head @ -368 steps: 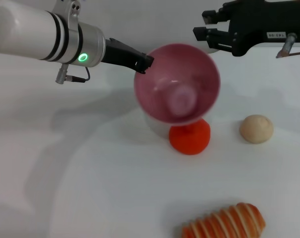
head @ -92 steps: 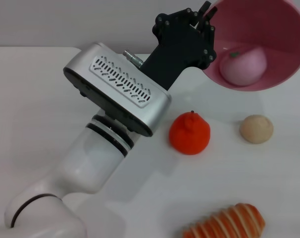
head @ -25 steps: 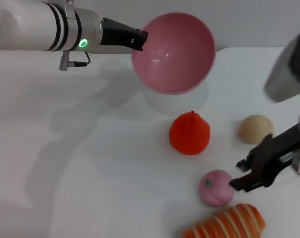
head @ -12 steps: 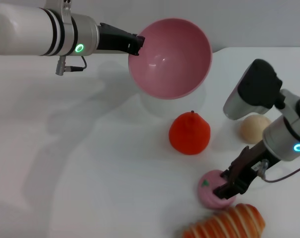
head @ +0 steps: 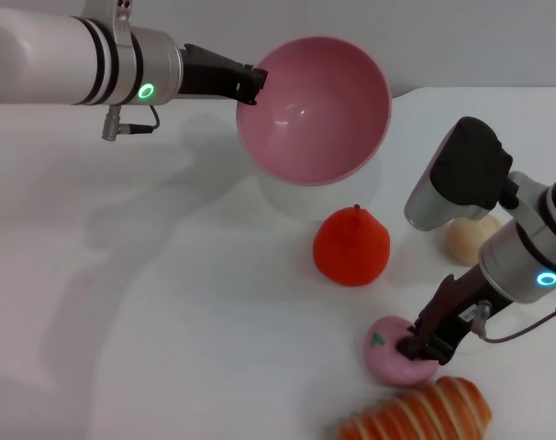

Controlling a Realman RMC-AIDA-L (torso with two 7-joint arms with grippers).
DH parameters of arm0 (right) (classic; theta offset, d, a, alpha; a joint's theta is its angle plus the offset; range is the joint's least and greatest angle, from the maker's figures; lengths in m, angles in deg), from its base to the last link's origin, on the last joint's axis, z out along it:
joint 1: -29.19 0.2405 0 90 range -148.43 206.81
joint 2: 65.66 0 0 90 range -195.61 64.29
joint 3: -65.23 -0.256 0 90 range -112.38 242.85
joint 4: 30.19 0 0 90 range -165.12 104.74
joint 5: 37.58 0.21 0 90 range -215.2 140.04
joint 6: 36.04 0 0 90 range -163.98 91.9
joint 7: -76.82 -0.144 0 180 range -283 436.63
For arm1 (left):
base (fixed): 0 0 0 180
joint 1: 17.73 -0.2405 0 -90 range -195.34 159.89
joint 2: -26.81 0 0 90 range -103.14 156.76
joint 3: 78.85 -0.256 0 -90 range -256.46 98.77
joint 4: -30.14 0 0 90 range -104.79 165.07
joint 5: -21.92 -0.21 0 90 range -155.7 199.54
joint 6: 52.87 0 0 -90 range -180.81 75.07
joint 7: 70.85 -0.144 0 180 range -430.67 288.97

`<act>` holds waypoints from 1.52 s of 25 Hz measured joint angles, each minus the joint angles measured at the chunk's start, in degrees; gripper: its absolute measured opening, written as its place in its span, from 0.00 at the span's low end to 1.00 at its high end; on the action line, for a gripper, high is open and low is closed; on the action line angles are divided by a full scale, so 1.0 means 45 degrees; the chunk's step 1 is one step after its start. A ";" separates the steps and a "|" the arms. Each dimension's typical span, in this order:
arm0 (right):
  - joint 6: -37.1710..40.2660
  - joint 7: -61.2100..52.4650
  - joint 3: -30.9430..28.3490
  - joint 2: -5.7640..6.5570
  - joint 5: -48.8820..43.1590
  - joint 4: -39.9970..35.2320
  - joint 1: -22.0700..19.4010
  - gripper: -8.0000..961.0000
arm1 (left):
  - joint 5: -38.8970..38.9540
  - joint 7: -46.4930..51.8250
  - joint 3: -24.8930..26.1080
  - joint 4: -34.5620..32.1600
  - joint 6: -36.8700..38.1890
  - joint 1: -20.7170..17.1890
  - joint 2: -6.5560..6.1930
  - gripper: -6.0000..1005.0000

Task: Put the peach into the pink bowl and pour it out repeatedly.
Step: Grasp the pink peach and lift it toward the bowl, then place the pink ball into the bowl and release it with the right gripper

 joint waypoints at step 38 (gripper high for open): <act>-0.1615 -0.0238 -0.2775 0.0060 0.0967 -0.5448 0.0305 0.24 | -0.0489 0.0379 0.0141 -0.0415 0.1992 -0.0020 0.0071 0.15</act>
